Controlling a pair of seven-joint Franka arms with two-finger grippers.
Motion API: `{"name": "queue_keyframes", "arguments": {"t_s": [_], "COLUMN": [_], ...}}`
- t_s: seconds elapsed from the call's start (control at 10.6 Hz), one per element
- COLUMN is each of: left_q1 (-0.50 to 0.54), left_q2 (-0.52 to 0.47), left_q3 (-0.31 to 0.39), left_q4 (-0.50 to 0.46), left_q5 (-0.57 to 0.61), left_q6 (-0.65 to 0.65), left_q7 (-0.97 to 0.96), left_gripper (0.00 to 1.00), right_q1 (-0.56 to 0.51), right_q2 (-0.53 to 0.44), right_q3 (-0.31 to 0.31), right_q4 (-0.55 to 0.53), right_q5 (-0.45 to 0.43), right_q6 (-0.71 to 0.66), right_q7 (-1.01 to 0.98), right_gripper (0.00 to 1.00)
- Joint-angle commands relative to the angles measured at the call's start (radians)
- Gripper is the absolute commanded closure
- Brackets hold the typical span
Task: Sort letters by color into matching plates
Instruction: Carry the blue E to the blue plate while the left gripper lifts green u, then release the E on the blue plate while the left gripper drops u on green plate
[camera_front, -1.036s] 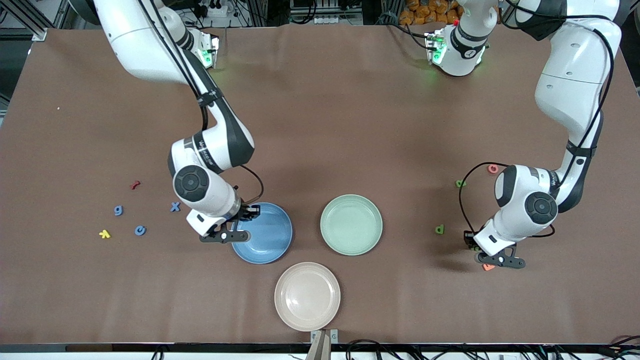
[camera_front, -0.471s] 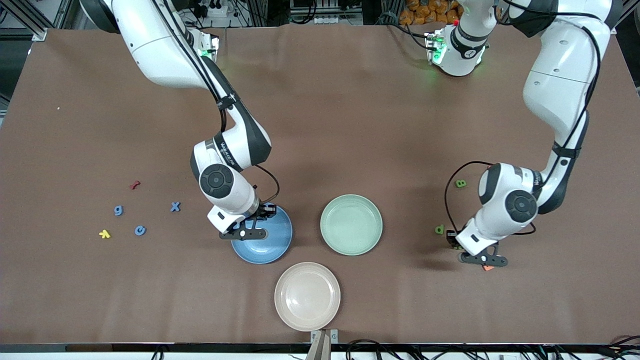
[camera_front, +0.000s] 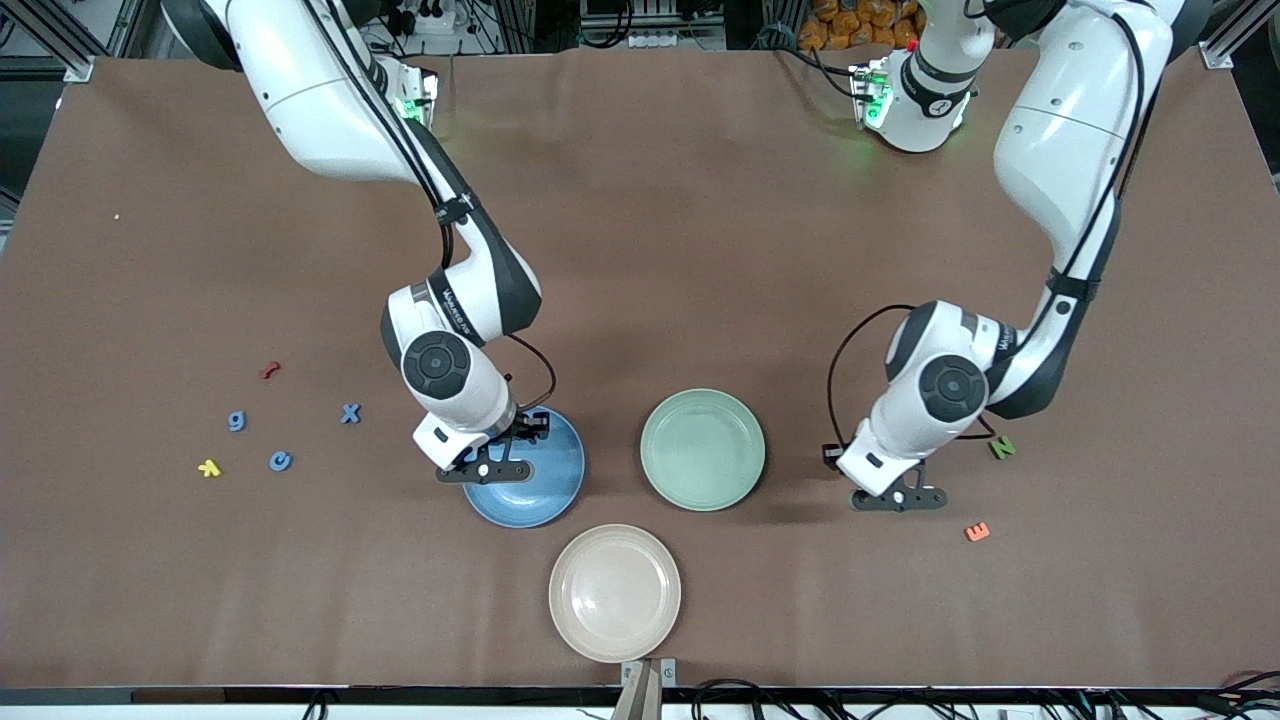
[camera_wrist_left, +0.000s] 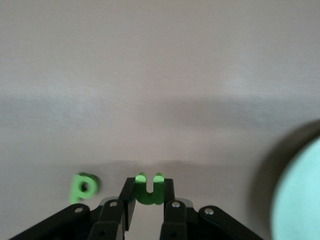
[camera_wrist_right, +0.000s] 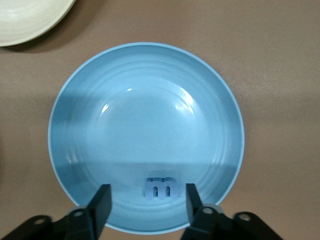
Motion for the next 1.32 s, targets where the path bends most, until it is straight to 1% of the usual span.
{"name": "queue_keyframes", "arguments": {"t_s": [0.0, 0.19, 0.38, 0.47, 0.66, 0.85, 0.94, 1.04, 1.13, 1.22], "left_q1": [-0.019, -0.039, -0.091, -0.110, -0.139, -0.163, -0.170, -0.170, -0.170, -0.165], "left_q2": [-0.028, -0.025, -0.016, -0.015, -0.010, -0.007, -0.001, 0.005, 0.005, 0.002], "left_q3": [-0.036, -0.065, -0.065, -0.065, -0.067, -0.065, -0.064, -0.064, -0.061, -0.059], "left_q4": [-0.010, -0.008, 0.033, 0.036, 0.064, 0.070, 0.073, 0.082, 0.081, 0.081], "left_q5": [-0.021, -0.021, -0.023, -0.023, -0.024, -0.023, -0.021, -0.020, -0.009, -0.006], "left_q6": [-0.018, -0.018, -0.018, -0.016, -0.016, -0.013, -0.012, -0.010, -0.012, -0.012], "left_q7": [-0.123, -0.206, -0.291, -0.328, -0.382, -0.431, -0.453, -0.447, -0.438, -0.433], "left_gripper": [1.00, 1.00, 1.00, 1.00, 1.00, 1.00, 0.83, 0.25, 0.00, 0.00], "right_q1": [-0.024, -0.075, -0.133, -0.156, -0.196, -0.248, -0.266, -0.277, -0.277, -0.277], "right_q2": [0.007, 0.001, 0.001, -0.002, -0.007, -0.019, -0.030, -0.042, -0.060, -0.082], "right_q3": [-0.001, -0.001, -0.001, -0.001, -0.003, -0.006, -0.009, -0.026, -0.043, -0.057], "right_q4": [0.028, 0.037, 0.044, 0.047, 0.065, 0.071, 0.071, 0.071, 0.073, 0.076], "right_q5": [-0.025, -0.025, -0.025, -0.027, -0.028, -0.028, -0.028, -0.031, -0.031, -0.031], "right_q6": [-0.003, -0.010, -0.020, -0.039, -0.096, -0.132, -0.154, -0.190, -0.231, -0.283], "right_q7": [-0.062, -0.169, -0.304, -0.375, -0.466, -0.553, -0.582, -0.601, -0.607, -0.609], "right_gripper": [0.00, 0.00, 0.00, 0.00, 0.00, 0.00, 0.00, 0.00, 0.00, 0.00]}}
